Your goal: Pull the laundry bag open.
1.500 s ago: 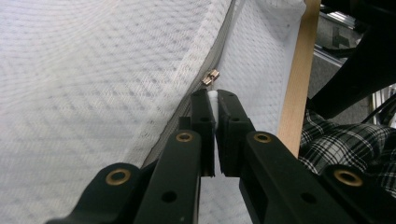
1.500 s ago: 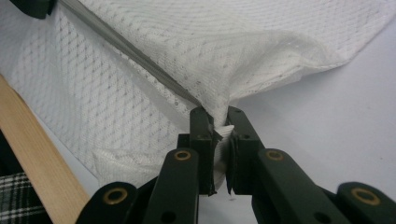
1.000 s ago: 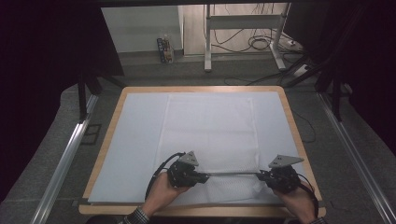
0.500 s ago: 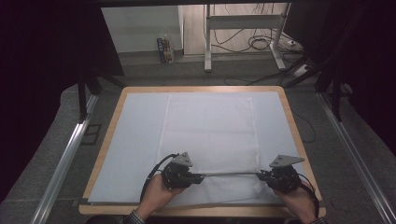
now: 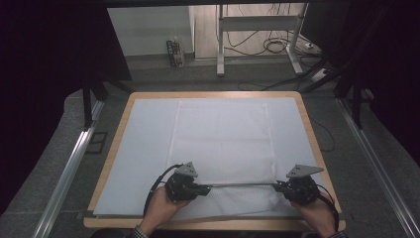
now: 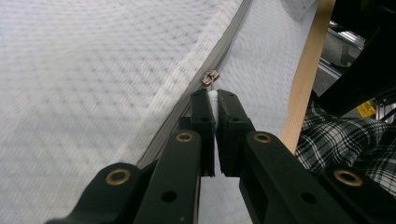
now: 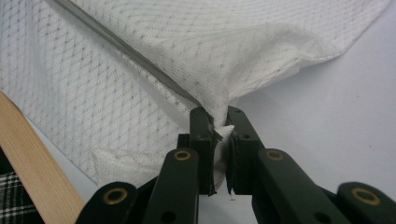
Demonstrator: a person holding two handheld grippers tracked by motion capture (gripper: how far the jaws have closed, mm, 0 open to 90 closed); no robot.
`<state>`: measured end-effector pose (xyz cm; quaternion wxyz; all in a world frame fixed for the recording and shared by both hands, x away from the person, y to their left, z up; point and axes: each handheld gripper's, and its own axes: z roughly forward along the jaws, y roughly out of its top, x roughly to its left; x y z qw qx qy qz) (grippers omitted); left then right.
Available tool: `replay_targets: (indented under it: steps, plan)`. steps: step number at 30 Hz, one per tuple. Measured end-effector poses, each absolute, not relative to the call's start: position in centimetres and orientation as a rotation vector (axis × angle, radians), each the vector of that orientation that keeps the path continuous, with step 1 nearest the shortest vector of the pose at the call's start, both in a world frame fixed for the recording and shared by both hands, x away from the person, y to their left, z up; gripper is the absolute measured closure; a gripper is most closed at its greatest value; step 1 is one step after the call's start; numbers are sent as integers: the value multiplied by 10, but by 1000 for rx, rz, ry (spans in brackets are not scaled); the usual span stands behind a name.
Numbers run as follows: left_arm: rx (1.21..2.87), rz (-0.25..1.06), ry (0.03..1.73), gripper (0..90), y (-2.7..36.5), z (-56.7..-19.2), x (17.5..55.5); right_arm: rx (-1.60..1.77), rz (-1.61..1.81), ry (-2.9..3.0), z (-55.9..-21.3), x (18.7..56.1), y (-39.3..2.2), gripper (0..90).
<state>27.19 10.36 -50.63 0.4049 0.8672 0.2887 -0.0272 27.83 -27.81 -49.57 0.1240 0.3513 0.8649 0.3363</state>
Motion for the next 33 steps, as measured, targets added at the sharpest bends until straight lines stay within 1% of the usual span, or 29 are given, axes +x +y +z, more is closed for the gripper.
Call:
replay_targets:
  steps: [12, 33]
  plan:
    - [2191, -53, 754, 873, 114, -507, 269, 1021, 969, 2519, -496, 278, -278, 820]
    - [2188, -63, 795, 873, 131, -509, 268, 1024, 965, 2509, -496, 279, -281, 819]
